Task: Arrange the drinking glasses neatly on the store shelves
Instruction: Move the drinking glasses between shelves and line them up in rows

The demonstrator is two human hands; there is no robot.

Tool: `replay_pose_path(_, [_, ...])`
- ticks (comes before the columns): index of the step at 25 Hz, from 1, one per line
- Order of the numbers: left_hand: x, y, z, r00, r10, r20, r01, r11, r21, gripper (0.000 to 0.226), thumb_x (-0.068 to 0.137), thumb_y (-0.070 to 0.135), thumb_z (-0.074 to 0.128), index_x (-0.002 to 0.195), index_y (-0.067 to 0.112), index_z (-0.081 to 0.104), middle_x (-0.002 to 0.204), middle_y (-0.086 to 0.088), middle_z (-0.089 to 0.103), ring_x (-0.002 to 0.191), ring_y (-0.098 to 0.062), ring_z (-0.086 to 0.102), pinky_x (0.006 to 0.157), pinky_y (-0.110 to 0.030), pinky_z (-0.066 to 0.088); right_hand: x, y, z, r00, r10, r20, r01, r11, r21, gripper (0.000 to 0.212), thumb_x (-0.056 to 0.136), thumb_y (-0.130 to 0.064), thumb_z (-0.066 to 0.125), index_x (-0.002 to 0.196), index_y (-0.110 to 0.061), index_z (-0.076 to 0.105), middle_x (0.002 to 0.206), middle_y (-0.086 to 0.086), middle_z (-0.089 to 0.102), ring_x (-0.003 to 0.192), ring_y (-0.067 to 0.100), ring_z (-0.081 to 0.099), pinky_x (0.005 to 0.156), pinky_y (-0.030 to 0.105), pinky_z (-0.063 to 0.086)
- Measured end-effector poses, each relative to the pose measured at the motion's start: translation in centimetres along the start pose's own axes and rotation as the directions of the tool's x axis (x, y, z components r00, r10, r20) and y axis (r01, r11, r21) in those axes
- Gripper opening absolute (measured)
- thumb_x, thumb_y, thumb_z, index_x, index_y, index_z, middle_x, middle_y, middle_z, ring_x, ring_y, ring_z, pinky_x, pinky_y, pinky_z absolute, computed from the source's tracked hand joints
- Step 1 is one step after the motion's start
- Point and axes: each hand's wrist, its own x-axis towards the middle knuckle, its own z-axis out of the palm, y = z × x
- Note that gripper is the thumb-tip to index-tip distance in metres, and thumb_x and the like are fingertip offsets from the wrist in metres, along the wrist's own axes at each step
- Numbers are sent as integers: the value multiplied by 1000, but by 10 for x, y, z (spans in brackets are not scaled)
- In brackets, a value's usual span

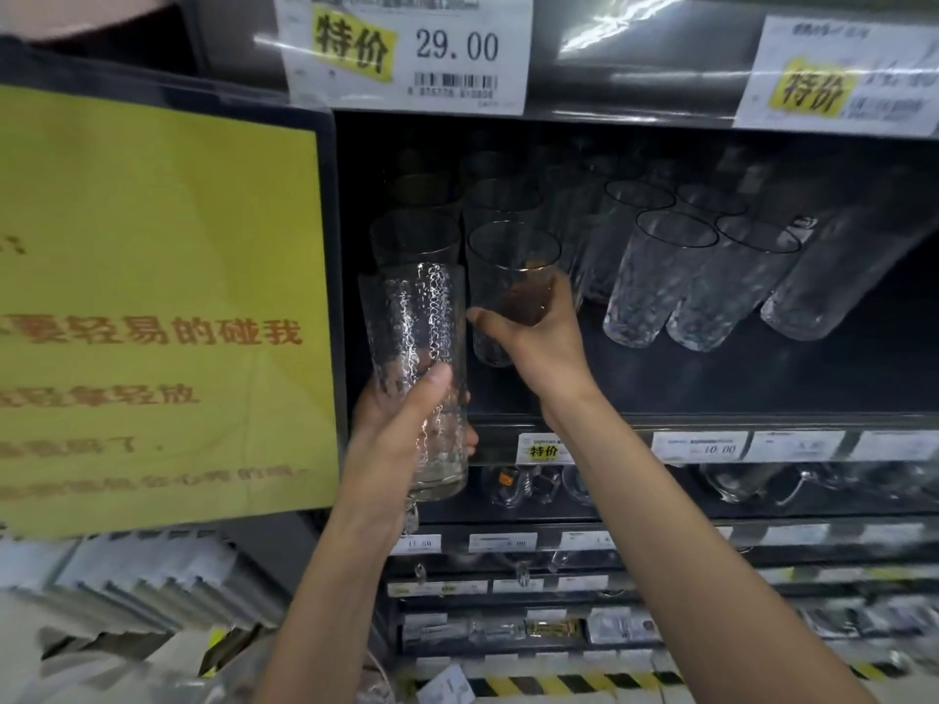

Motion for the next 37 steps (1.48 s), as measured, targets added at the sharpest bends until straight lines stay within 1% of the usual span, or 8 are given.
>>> replay_pose_path(9, [-8, -5, -2, 999, 23, -29, -25, 997, -71, 71, 68, 58, 74, 120, 10, 62, 91, -15, 72, 69, -28, 68, 70, -40, 57, 5, 11, 4, 997, 21, -72, -16, 997, 72, 76, 73, -29, 85, 133, -26, 40, 130, -6, 59, 119, 10, 57, 106, 34, 46])
replay_pose_path(12, [-9, -6, 0, 999, 42, -7, -42, 998, -54, 72, 69, 58, 73, 118, 8, 63, 95, -16, 72, 68, -26, 69, 67, -37, 56, 7, 15, 3, 996, 16, -83, -9, 996, 86, 69, 73, -28, 85, 125, -30, 40, 129, -4, 59, 118, 11, 58, 106, 36, 47])
replay_pose_path(16, [-11, -7, 0, 998, 51, 30, -50, 999, -21, 67, 70, 58, 71, 110, 5, 65, 87, -19, 71, 66, -26, 69, 66, -36, 58, 6, 13, 5, 997, 15, -78, -7, 995, 99, 70, 75, -28, 85, 129, -29, 41, 130, -6, 59, 119, 9, 57, 107, 34, 46])
replay_pose_path(20, [-11, -9, 0, 999, 44, 28, -44, 999, -15, 71, 71, 57, 71, 118, 5, 64, 95, -19, 73, 68, -26, 70, 64, -33, 58, 6, 12, 5, 997, 11, -76, -3, 994, 113, 68, 77, -25, 84, 130, -29, 41, 121, -15, 57, 117, 6, 56, 108, 31, 45])
replay_pose_path(27, [-13, -8, 1, 998, 54, 41, -53, 998, -28, 61, 80, 48, 69, 119, 2, 62, 92, -17, 72, 64, -24, 69, 62, -30, 57, 6, 13, 6, 997, 21, -76, -14, 996, 85, 74, 76, -28, 83, 136, -24, 41, 121, -14, 58, 116, 7, 57, 107, 34, 46])
replay_pose_path(31, [-16, -8, 3, 997, 65, 41, -65, 998, -23, 64, 76, 52, 70, 119, 4, 63, 87, -16, 73, 65, -25, 70, 62, -30, 58, 3, 9, 5, 998, 27, -53, -23, 997, 72, 75, 80, -24, 81, 141, -21, 39, 135, -5, 56, 121, 7, 54, 108, 27, 44])
replay_pose_path(35, [-19, -9, 9, 995, 81, 51, -80, 996, -28, 67, 70, 56, 69, 115, 6, 64, 87, -14, 73, 65, -24, 70, 62, -33, 58, -2, 7, -4, 999, 30, -33, -30, 1000, -4, 81, 78, -28, 82, 144, -18, 35, 136, 0, 57, 121, 11, 56, 107, 31, 45])
replay_pose_path(37, [-20, -9, 16, 994, 85, 63, -83, 996, -43, 65, 69, 56, 70, 113, 8, 65, 90, -13, 73, 64, -24, 70, 61, -31, 57, -10, 2, -19, 998, 20, -57, -25, 996, -87, 76, 79, -31, 81, 141, -19, 37, 131, 0, 59, 119, 12, 56, 104, 31, 46])
